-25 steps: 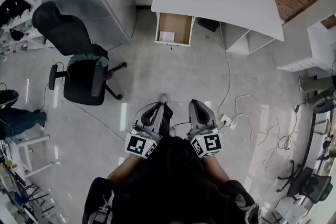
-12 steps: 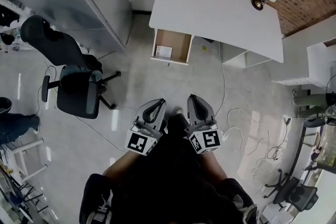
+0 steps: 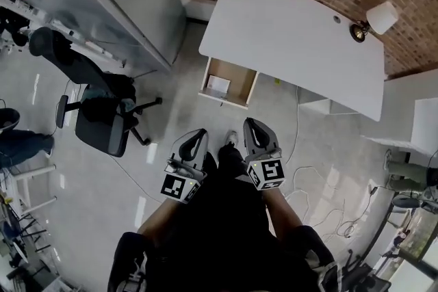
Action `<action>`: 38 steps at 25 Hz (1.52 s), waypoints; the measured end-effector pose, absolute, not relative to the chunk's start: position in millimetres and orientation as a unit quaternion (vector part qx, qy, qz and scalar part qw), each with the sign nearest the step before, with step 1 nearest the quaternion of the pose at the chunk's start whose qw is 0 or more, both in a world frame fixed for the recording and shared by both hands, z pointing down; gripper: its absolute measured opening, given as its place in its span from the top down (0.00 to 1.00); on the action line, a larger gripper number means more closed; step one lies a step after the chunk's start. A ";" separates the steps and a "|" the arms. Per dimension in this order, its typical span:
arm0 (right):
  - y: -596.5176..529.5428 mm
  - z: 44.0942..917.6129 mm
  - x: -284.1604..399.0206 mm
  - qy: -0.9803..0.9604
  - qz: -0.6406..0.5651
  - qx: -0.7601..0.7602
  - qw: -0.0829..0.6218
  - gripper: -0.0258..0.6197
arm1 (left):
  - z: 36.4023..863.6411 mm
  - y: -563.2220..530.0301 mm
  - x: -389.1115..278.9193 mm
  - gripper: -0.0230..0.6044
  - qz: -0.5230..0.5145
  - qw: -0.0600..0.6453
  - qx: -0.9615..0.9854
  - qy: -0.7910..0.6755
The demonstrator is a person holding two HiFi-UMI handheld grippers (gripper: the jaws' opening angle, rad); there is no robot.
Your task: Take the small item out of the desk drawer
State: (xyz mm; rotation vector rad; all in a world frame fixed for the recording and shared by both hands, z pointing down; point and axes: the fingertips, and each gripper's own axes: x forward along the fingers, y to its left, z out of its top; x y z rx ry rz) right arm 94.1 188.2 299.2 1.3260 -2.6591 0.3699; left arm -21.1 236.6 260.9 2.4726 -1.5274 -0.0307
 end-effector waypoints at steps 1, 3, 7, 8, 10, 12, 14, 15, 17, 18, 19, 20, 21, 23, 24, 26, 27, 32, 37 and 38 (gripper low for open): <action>176.1 305.7 95.6 -0.889 0.125 0.433 0.080 0.91 | 257.1 226.8 -20.1 0.94 -0.014 0.115 0.840 -0.530; 157.2 318.3 94.1 -0.894 0.129 0.418 0.090 0.91 | 252.5 211.5 -20.9 0.94 -0.021 0.110 0.832 -0.543; 132.8 351.8 85.8 -0.900 0.133 0.399 0.114 0.91 | 269.9 194.1 -26.1 0.94 -0.009 0.108 0.824 -0.556; 127.7 361.3 83.0 -0.900 0.133 0.396 0.123 0.91 | 274.5 189.5 -28.3 0.94 -0.011 0.112 0.823 -0.556; 116.2 379.5 75.7 -0.898 0.137 0.392 0.142 0.91 | 280.5 176.4 -35.3 0.94 -0.020 0.117 0.822 -0.557; 100.3 396.4 66.8 -0.898 0.142 0.385 0.160 0.91 | 288.5 159.3 -43.3 0.94 -0.016 0.124 0.820 -0.559; 90.1 413.5 60.1 -0.896 0.149 0.379 0.177 0.91 | 294.3 145.7 -48.6 0.94 -0.018 0.126 0.822 -0.556; 88.7 422.4 58.1 -0.893 0.153 0.379 0.187 0.91 | 297.8 141.5 -49.8 0.94 -0.013 0.131 0.824 -0.551; 84.6 441.8 53.8 -0.888 0.159 0.378 0.206 0.91 | 306.2 131.9 -52.0 0.94 -0.006 0.141 0.829 -0.540; 80.1 452.5 50.6 -0.887 0.160 0.376 0.214 0.91 | 311.1 125.6 -53.4 0.94 -0.005 0.145 0.832 -0.536; 75.2 464.2 47.1 -0.886 0.163 0.374 0.222 0.91 | 316.5 119.0 -54.9 0.94 -0.002 0.149 0.835 -0.530; 70.9 477.4 43.9 -0.884 0.167 0.371 0.230 0.91 | 321.9 112.5 -56.5 0.94 0.000 0.153 0.838 -0.524; 67.1 491.8 41.0 -0.882 0.173 0.367 0.239 0.91 | 328.0 106.5 -58.2 0.94 0.006 0.158 0.841 -0.517; 58.2 521.7 36.3 -0.876 0.188 0.363 0.257 0.91 | 346.2 96.4 -62.3 0.94 0.046 0.173 0.847 -0.500; 53.9 536.7 34.8 -0.872 0.194 0.362 0.267 0.91 | 355.6 91.6 -64.3 0.94 0.065 0.181 0.849 -0.493; 45.1 566.4 33.5 -0.865 0.199 0.360 0.288 0.91 | 371.0 81.0 -67.8 0.94 0.083 0.190 0.851 -0.483; 39.5 581.3 32.9 -0.862 0.196 0.358 0.299 0.91 | 378.5 75.0 -69.4 0.94 0.089 0.193 0.851 -0.480; 21.0 655.5 29.5 -0.850 0.183 0.333 0.366 0.88 | 418.1 47.9 -73.3 0.94 0.103 0.198 0.855 -0.468; 13.3 739.0 23.7 -0.833 0.187 0.291 0.432 0.70 | 434.4 20.8 -72.4 0.94 0.087 0.151 0.869 -0.462; 12.3 756.1 22.3 -0.829 0.186 0.281 0.446 0.67 | 439.7 17.4 -73.4 0.94 0.085 0.146 0.870 -0.463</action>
